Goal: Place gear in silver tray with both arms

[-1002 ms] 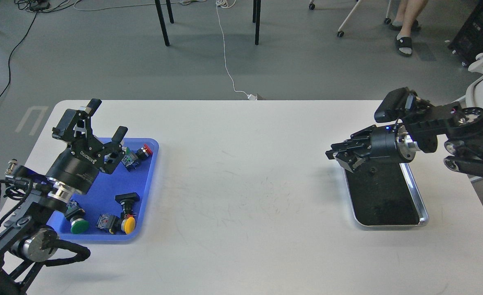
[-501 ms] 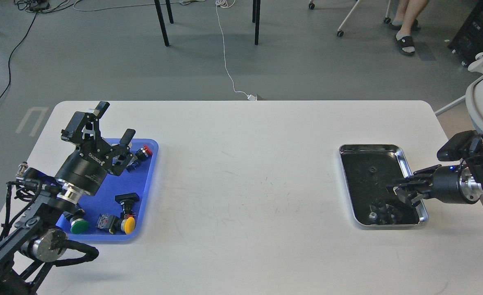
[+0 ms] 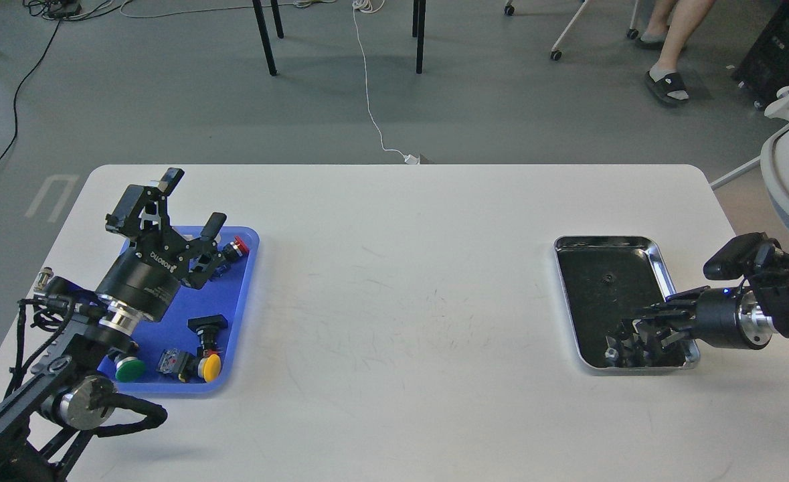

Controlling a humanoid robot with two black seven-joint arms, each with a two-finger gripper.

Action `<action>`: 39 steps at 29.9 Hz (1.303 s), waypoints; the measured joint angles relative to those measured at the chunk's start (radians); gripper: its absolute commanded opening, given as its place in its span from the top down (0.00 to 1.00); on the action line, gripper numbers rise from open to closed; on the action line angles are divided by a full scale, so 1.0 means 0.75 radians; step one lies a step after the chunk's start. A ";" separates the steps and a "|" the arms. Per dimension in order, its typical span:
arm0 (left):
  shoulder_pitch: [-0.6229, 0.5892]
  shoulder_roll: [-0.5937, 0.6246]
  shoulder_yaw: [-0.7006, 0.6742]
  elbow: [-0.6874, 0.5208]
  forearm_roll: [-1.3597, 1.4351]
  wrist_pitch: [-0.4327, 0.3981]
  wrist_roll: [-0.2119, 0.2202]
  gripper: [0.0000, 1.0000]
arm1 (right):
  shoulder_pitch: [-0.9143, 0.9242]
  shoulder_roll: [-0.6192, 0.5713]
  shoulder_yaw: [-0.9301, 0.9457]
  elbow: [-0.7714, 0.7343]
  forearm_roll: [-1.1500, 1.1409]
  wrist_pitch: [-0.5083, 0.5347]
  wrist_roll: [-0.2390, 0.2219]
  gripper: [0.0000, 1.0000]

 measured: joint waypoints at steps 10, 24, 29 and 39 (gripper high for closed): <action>0.000 -0.004 0.000 0.000 0.001 0.000 0.000 0.02 | -0.035 0.000 0.030 -0.005 0.001 -0.005 0.000 0.26; 0.005 -0.005 -0.002 0.000 0.000 -0.002 -0.003 0.02 | -0.043 -0.011 0.383 0.108 0.403 0.006 -0.001 0.06; 0.009 -0.006 -0.003 0.000 0.002 0.002 -0.011 0.02 | -0.074 0.002 0.531 0.177 0.918 0.007 -0.001 0.05; 0.010 -0.086 -0.006 0.000 0.005 0.053 0.001 0.02 | -0.215 0.062 0.790 0.275 1.879 0.026 -0.001 0.01</action>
